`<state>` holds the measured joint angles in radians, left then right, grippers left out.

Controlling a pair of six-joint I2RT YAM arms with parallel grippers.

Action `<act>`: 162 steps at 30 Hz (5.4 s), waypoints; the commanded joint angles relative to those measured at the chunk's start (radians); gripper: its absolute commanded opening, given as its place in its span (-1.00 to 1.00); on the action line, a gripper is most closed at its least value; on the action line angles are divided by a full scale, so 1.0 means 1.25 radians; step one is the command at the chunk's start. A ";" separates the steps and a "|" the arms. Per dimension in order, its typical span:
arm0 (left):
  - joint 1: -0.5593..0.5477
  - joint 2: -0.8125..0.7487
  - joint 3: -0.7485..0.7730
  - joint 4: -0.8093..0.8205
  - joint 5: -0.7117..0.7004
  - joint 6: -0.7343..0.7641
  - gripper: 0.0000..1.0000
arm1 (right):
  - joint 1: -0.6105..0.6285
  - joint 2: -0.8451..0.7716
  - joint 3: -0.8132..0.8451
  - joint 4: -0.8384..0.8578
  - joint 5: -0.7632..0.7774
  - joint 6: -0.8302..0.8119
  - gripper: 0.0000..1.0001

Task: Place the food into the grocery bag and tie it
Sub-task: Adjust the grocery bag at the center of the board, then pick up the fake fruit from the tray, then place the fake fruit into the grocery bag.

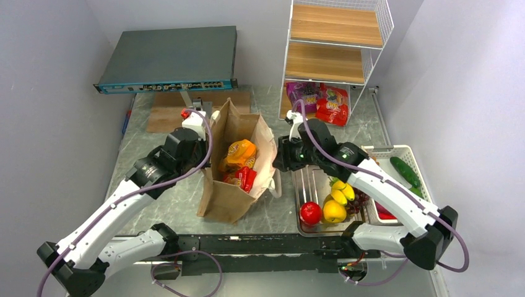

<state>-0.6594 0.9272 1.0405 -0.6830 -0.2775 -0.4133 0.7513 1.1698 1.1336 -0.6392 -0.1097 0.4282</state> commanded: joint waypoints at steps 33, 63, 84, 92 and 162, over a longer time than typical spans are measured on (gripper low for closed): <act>0.087 -0.049 -0.033 0.153 0.101 0.103 -1.00 | 0.041 -0.267 -0.163 -0.393 0.215 0.333 0.65; 0.088 -0.063 -0.038 0.153 0.110 0.099 -1.00 | 0.129 -0.111 -0.359 -0.250 0.246 0.375 0.78; 0.094 -0.066 -0.039 0.154 0.109 0.099 -1.00 | 0.128 -0.047 -0.393 -0.184 0.286 0.409 0.87; 0.096 -0.065 -0.038 0.154 0.113 0.099 -1.00 | 0.130 -0.012 -0.409 -0.143 0.294 0.415 0.88; 0.113 -0.068 -0.039 0.155 0.126 0.104 -1.00 | 0.174 0.266 0.294 0.137 -0.089 0.109 0.67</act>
<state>-0.5266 0.8646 0.9798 -0.5968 -0.1078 -0.3073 0.9638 1.5085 1.4410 -0.4858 -0.2050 0.5896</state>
